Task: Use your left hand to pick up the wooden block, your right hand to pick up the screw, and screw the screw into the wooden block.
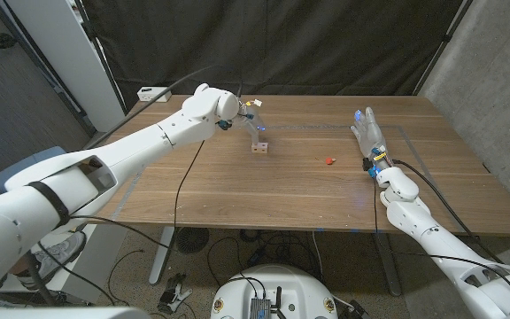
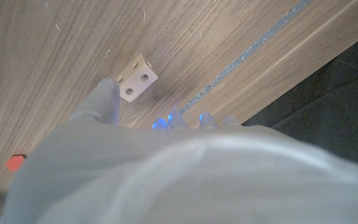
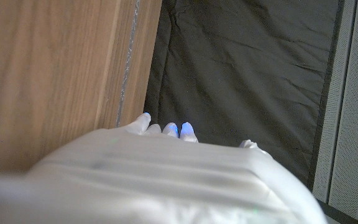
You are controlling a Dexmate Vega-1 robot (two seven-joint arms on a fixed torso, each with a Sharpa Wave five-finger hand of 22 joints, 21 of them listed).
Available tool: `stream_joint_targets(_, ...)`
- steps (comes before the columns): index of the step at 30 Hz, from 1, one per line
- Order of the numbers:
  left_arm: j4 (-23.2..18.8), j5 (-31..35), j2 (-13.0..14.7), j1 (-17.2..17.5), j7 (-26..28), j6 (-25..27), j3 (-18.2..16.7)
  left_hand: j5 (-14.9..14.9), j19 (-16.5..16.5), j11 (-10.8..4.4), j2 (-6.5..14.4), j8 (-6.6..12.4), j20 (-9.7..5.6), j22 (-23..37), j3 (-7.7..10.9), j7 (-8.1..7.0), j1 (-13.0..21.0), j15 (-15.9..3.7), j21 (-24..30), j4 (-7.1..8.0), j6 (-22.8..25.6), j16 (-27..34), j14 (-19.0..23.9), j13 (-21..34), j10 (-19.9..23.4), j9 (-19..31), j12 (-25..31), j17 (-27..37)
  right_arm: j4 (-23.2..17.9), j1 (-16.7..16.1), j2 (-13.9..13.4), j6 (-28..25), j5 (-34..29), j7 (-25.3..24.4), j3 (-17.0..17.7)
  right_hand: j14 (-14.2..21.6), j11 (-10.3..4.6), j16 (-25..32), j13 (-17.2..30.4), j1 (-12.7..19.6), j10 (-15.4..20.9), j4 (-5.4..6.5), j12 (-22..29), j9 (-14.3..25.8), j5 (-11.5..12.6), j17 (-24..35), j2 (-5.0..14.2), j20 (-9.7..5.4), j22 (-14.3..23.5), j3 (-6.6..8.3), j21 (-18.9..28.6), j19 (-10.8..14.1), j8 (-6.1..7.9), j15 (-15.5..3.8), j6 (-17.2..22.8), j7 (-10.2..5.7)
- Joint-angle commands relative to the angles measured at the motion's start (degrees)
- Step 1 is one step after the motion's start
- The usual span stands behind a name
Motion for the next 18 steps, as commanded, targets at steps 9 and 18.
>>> stream_joint_targets(9, -1.92, 2.5, 0.14, 4.7, 6.07, 2.97, -0.4, 0.03, -2.68, -0.19, 0.49, 0.58, 0.07, 0.17, -0.42, 0.46, 1.3, -0.33, 0.74, 0.03, 1.03, 0.34, 0.97, 0.42, 1.09, 0.26, 0.83, 0.26, 0.29, -0.43, 0.15, 0.62, 0.4, 0.09, 0.31, -0.75, -0.17, 0.24, 0.1, 0.05, -0.19, -0.49, 0.25, 0.2, 0.4, -0.02, -0.47, -2.15, 0.15, -0.02, -0.02, -0.38, 0.25, -0.05, 0.07, -0.29)
stream_joint_targets(18, -1.18, 2.81, -0.65, 4.81, 5.66, 3.9, 0.05, 0.01, -2.14, -0.22, 0.8, 0.75, 0.09, 0.17, -0.6, 0.17, 1.81, -0.55, 0.83, 0.03, 1.53, 0.43, 1.63, 0.53, 2.13, 0.28, 1.3, 0.25, 0.06, -0.79, 0.11, 0.55, 0.55, -0.09, 0.43, -0.82, -0.15, 0.24, 0.1, 0.04, -0.25, -0.53, 0.25, 0.2, 0.42, -0.02, -0.48, -2.11, 0.15, -0.01, 0.0, -0.37, 0.25, 0.0, 0.07, -0.32)
